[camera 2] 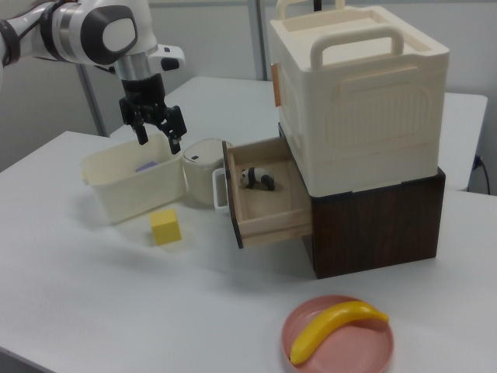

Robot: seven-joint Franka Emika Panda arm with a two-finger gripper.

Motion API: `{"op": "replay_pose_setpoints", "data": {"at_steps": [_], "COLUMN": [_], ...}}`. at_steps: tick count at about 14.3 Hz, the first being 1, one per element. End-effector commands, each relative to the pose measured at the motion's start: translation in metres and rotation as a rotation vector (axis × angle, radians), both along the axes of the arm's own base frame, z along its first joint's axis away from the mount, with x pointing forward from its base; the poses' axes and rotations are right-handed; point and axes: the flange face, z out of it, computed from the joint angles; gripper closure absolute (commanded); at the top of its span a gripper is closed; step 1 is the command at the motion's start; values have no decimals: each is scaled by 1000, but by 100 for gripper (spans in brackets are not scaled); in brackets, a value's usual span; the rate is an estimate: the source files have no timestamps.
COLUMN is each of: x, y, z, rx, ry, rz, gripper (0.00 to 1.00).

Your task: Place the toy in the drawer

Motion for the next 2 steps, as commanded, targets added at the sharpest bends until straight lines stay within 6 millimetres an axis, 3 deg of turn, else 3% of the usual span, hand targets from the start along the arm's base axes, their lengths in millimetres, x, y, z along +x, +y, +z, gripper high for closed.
{"op": "replay_pose_setpoints", "data": {"at_steps": [1,2], "x": [-13,-13], "y": [-7,-8], "z": [10,10], "rx": [-3,-4], "ry": [10,9], "rz": [5,5], "gripper": [0,0]}}
